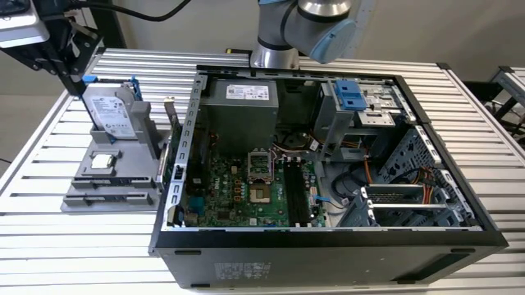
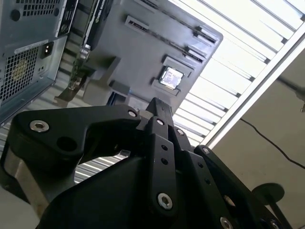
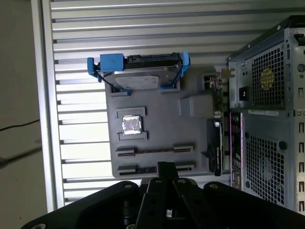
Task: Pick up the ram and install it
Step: 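Pick up the ram and move it above insertion slot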
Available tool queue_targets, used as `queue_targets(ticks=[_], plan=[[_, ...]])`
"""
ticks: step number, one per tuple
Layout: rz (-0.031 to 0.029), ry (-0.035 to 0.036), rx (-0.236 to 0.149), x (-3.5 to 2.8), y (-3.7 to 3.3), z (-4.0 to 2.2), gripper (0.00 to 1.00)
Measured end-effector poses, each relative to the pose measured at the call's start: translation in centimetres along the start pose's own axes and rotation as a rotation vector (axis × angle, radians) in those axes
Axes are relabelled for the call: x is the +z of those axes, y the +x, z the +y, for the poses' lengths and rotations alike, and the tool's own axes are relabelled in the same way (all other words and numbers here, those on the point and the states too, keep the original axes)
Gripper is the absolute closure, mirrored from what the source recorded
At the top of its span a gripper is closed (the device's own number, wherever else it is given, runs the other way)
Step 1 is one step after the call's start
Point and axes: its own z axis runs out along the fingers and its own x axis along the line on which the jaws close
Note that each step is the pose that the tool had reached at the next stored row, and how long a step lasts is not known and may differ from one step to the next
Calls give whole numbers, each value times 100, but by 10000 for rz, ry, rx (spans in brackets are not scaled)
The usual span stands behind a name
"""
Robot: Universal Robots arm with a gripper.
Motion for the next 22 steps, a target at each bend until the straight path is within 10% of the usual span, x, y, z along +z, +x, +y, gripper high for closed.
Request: queue_targets(ticks=[22], plan=[[5,-2,-103,32,27,-175,100]])
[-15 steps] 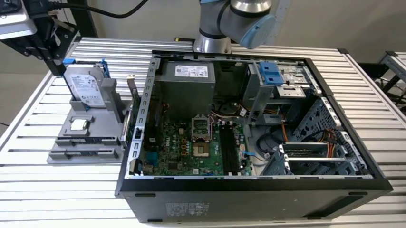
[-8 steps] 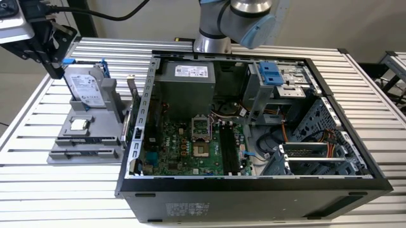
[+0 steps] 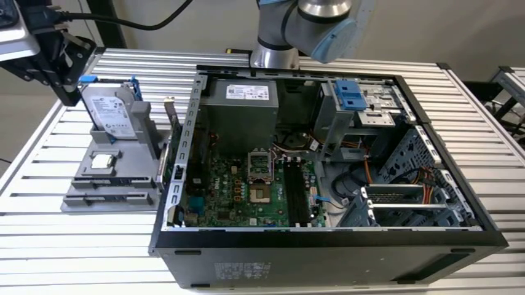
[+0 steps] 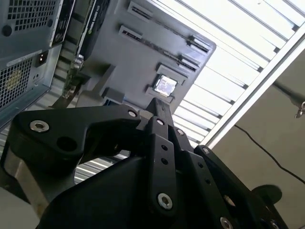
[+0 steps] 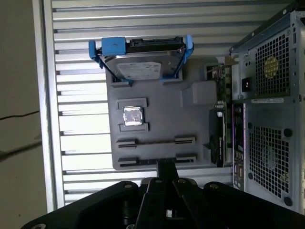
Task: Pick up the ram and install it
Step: 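Pick up the ram and move it above insertion slot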
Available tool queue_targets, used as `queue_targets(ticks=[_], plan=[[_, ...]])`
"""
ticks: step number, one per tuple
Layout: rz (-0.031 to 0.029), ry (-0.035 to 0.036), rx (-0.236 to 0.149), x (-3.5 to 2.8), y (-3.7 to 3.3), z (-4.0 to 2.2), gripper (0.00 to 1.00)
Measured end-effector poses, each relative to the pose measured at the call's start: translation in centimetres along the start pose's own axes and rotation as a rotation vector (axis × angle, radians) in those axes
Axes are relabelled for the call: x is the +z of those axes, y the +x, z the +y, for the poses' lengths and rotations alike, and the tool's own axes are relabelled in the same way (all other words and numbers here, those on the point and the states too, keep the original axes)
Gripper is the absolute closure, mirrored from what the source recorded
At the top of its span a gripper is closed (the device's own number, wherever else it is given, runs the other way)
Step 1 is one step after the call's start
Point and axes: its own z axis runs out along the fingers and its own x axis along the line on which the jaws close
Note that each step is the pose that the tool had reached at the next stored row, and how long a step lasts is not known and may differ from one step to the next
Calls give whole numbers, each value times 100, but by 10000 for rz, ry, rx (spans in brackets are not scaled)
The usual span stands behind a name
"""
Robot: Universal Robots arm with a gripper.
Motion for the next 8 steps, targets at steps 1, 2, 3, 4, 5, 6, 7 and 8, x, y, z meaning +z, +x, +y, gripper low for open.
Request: queue_targets(ticks=[1,2,3,4,5,6,7,8], plan=[[1,-1,-27,4,3,-7,100],[3,-2,-64,7,7,-13,100],[5,-2,-108,10,8,-20,100],[7,-4,-160,12,9,-26,100],[11,-4,-224,14,11,-31,100],[15,-5,-292,15,12,-37,100],[18,-7,-362,18,12,-44,100],[20,-8,-424,21,14,-49,100]])
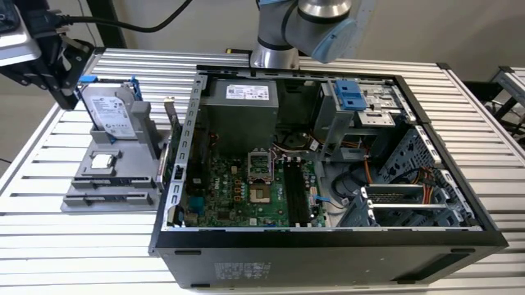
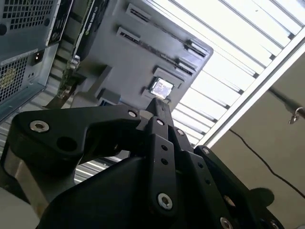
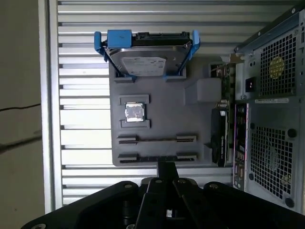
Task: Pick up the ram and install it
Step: 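Pick up the ram and move it above insertion slot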
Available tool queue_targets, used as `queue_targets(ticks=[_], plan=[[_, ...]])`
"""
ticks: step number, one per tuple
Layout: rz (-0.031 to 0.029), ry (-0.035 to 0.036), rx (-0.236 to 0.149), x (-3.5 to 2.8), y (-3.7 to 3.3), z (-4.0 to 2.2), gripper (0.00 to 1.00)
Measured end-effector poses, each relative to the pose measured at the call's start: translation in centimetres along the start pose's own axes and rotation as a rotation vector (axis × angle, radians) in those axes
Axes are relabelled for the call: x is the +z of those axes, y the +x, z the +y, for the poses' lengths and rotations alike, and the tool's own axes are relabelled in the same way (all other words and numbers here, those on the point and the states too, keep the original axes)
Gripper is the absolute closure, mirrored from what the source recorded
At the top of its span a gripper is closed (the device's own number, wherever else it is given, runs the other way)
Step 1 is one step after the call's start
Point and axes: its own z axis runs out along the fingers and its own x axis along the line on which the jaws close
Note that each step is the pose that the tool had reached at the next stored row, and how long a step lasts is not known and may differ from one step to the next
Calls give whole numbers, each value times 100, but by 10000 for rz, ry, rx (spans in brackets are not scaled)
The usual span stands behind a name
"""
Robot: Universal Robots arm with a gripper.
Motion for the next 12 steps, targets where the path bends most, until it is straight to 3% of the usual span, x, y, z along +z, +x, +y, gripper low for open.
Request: queue_targets(ticks=[5,12], plan=[[10,-4,-200,14,19,-35,100],[13,-5,-262,26,47,-132,100]])
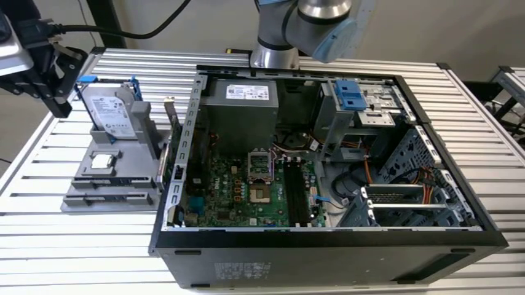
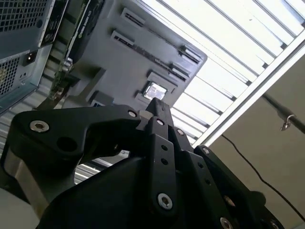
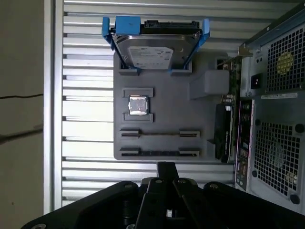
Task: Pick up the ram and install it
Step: 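Pick up the ram and move it above insertion slot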
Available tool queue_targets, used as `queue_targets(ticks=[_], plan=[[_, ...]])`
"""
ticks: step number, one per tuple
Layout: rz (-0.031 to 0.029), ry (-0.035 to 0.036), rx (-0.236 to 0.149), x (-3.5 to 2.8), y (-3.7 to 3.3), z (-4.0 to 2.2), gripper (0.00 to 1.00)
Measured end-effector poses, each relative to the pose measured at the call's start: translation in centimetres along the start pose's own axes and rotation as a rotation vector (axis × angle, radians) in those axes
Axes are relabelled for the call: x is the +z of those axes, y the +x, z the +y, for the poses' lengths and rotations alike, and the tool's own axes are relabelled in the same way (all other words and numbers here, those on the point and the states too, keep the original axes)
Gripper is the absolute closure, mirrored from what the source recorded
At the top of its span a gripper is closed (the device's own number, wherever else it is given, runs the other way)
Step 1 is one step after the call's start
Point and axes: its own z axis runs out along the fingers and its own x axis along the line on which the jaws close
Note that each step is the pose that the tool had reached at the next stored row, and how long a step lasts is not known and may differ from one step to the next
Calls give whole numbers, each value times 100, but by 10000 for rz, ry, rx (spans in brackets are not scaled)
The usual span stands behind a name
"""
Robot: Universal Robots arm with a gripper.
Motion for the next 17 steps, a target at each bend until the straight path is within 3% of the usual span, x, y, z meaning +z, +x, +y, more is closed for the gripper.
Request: queue_targets(ticks=[4,17], plan=[[0,0,-6,3,8,-48,100],[9,-1,-5,3,8,-51,100]])
